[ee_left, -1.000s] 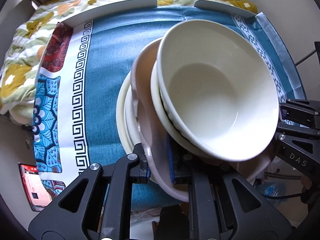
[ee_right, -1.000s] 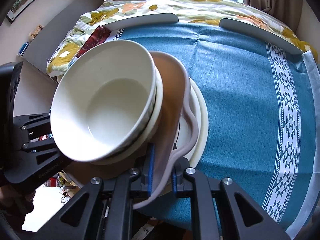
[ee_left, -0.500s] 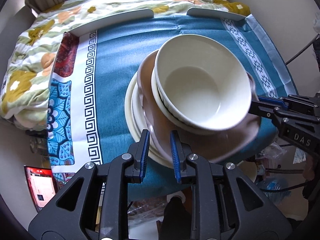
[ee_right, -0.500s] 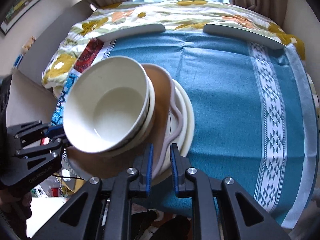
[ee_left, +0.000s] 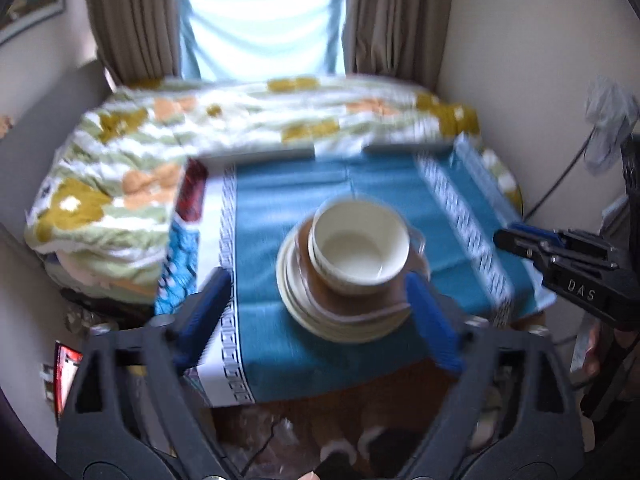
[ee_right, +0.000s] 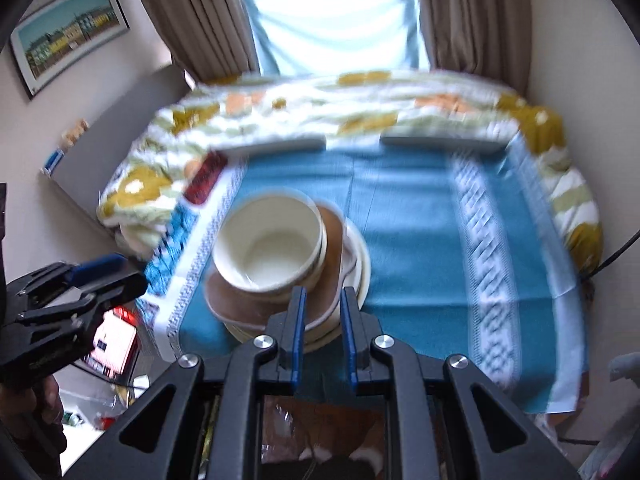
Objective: Organize plates and bowls
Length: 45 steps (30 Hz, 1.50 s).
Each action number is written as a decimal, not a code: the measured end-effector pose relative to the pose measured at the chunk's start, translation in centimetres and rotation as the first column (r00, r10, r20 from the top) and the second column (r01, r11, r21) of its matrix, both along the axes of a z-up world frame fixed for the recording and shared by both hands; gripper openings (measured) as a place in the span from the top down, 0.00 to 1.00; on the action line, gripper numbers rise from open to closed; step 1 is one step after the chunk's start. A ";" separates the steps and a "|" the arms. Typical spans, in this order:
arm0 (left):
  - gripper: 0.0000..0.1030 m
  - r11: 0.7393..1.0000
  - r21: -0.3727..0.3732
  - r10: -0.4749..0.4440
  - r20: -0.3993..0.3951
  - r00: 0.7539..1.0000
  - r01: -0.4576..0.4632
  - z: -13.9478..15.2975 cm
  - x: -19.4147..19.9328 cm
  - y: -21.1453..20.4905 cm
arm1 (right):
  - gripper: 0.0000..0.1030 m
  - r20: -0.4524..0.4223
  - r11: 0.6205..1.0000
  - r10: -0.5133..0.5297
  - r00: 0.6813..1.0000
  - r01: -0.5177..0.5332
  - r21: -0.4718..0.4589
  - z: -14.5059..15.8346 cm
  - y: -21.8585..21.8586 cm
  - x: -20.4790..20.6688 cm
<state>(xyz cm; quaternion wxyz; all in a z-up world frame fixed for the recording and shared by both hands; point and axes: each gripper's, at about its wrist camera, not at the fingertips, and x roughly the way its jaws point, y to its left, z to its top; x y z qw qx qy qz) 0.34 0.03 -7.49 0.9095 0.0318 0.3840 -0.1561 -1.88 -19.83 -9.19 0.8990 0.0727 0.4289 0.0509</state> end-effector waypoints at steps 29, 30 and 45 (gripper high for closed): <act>0.00 0.993 -0.032 0.119 0.389 0.913 -0.115 7.7 -6.7 -2.2 | 0.06 0.383 0.973 -0.144 0.912 0.201 -0.113 10.4 -2.4 -7.1; 0.00 0.993 -0.032 0.118 0.389 0.914 -0.114 7.7 -6.7 -2.2 | 0.06 0.384 0.973 -0.145 0.912 0.201 -0.111 10.4 -2.4 -7.1; 0.00 0.993 -0.037 0.113 0.397 0.911 -0.108 7.7 -6.8 -2.3 | 0.06 0.393 0.972 -0.149 0.907 0.208 -0.112 10.5 -2.1 -6.9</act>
